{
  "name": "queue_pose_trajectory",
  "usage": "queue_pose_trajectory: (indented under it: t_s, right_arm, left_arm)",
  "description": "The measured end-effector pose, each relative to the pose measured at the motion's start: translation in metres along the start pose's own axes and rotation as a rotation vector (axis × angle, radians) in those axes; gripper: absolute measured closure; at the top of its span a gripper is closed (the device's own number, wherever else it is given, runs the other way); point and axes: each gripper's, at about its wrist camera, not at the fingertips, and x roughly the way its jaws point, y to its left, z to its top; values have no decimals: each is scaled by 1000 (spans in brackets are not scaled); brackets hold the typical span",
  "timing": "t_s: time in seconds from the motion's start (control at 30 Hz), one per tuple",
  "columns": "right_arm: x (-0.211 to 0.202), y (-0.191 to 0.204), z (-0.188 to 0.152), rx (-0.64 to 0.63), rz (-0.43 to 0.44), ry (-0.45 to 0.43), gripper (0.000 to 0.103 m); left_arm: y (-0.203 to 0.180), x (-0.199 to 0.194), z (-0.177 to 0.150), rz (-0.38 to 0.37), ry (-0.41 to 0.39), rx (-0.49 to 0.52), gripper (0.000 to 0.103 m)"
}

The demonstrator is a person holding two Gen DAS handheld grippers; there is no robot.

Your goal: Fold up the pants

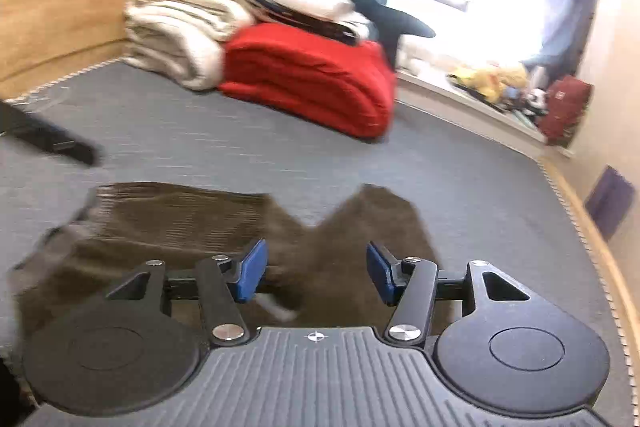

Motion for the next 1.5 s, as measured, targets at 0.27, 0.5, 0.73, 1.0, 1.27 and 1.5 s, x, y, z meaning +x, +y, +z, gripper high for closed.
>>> queue_pose_trajectory:
  t_s: [0.27, 0.5, 0.73, 1.0, 1.27, 1.5]
  right_arm:
    - [88, -29, -51, 180, -109, 230, 51]
    - [135, 10, -49, 42, -55, 314, 45]
    - [197, 34, -52, -11, -56, 424, 35]
    - [243, 53, -66, -104, -112, 514, 35]
    - [232, 20, -71, -29, -115, 539, 90]
    - [184, -39, -91, 65, -47, 522, 99]
  left_arm:
    - [9, 96, -46, 13, 405, -222, 68]
    - [12, 107, -34, 3, 380, -161, 67]
    - [18, 112, -44, 27, 417, -123, 56]
    - [40, 109, -36, 47, 407, -151, 47]
    - [39, 107, -34, 64, 409, -151, 46]
    - [19, 108, -42, 81, 415, -91, 43]
